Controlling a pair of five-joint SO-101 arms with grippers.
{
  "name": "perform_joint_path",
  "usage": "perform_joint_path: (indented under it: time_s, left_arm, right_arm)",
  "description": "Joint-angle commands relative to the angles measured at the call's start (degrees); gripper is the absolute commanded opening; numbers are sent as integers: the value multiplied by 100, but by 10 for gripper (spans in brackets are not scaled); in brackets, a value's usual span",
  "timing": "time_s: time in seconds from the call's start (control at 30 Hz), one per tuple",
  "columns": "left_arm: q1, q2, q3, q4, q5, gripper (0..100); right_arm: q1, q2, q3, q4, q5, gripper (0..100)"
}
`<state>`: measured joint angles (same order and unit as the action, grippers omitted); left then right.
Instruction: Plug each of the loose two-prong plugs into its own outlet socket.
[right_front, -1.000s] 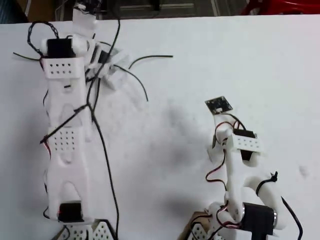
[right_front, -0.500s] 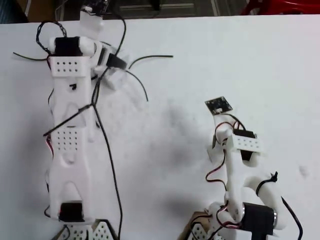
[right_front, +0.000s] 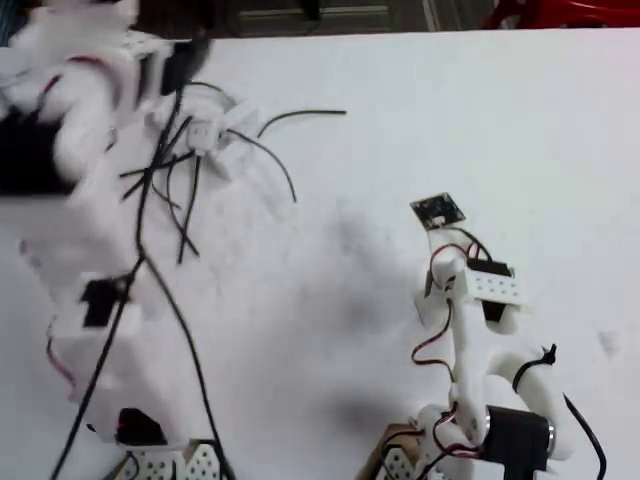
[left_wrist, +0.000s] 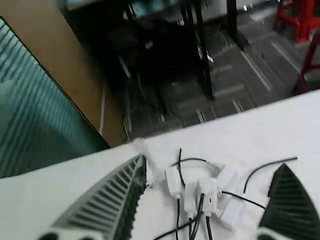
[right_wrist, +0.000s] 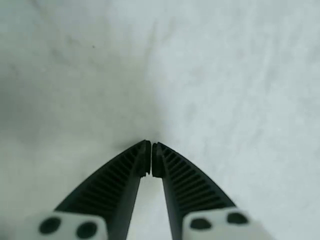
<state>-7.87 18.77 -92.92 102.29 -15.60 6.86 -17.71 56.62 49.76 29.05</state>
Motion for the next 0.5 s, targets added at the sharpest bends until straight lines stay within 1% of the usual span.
perform_joint_path:
  time_s: [0.0,0.13,0.23,0.3,0.37,0.47]
  left_arm:
    - [-224,-1297,-158,26,62,369]
    - [-418,-2387,-158,26,62,369]
    - [-567,-3081,-158,26,62,369]
    - [-690,-3486,-158,26,62,361]
    - [-804,-3846,-158,26,167,326]
    - [-1024,-4277,-149,26,466,278]
  right_arm:
    - [31,-215,-105,-48,9,21]
    - [66,-215,-765,224,9,21]
    - [66,-215,-1811,1024,9,21]
    - [66,-268,-2769,1727,9,21]
    - [57,-435,-3745,2369,9,21]
    - [40,-822,-5073,2976,9,21]
